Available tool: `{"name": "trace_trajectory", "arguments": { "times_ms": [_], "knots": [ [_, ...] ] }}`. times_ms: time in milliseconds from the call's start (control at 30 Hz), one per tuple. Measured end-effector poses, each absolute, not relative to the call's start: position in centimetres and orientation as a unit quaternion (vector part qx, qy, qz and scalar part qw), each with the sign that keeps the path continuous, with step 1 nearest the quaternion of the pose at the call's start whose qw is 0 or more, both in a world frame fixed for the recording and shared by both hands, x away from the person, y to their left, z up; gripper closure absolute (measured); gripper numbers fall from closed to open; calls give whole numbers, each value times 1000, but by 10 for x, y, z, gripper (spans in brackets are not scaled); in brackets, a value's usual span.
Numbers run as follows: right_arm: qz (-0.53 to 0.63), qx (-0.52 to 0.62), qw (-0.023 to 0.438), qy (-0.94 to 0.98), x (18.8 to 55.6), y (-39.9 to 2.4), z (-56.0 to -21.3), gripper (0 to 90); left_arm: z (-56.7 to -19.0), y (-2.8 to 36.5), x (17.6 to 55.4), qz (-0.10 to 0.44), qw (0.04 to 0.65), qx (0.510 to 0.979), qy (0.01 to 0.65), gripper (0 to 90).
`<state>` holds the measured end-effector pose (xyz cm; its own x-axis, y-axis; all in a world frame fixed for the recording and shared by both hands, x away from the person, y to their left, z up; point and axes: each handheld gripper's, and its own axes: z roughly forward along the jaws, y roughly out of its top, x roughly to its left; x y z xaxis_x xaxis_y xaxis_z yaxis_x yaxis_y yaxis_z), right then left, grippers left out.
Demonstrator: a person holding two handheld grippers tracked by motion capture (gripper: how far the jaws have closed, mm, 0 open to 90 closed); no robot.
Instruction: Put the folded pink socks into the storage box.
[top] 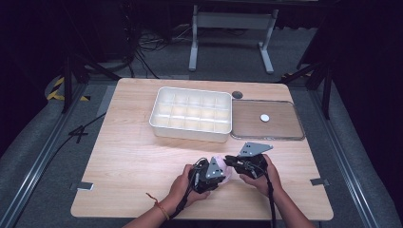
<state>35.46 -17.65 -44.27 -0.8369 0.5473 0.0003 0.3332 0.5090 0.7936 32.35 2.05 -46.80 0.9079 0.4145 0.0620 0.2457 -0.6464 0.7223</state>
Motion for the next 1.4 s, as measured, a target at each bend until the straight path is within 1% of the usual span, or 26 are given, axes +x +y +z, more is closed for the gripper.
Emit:
{"name": "trace_trajectory", "arguments": {
  "times_ms": [67,167,300,433,567,633,667,767,867,967,1067,1200,1300,1400],
  "knots": [
    [420,253,123,863,356,-172,-447,821,-468,21,323,109,380,900,185,735],
    [406,251,120,871,358,-167,-454,821,-467,23,323,103,379,901,182,711],
    [384,253,126,879,359,-165,-459,827,-458,34,323,75,404,896,166,640],
    [377,254,124,882,360,-165,-462,829,-440,57,327,63,445,874,185,658],
    [378,254,122,882,361,-167,-463,830,-440,71,336,59,456,863,210,705],
    [379,256,120,881,361,-167,-464,831,-448,69,339,56,450,865,214,739],
    [378,257,119,882,361,-167,-464,831,-454,66,340,47,444,869,213,747],
    [380,256,120,881,361,-168,-464,831,-466,56,338,42,429,880,198,755],
    [381,257,117,880,360,-170,-465,833,-470,48,333,39,435,880,186,762],
    [382,258,117,880,359,-171,-466,834,-471,42,326,45,436,882,170,758],
    [381,261,118,879,359,-171,-466,835,-475,35,320,70,412,897,148,748],
    [377,261,124,880,358,-170,-466,833,-478,36,321,68,418,893,151,749],
    [375,268,123,879,358,-171,-464,828,-478,34,319,80,415,895,144,750],
    [371,271,133,878,358,-172,-462,815,-478,32,317,87,412,896,143,749]
  ]
}}
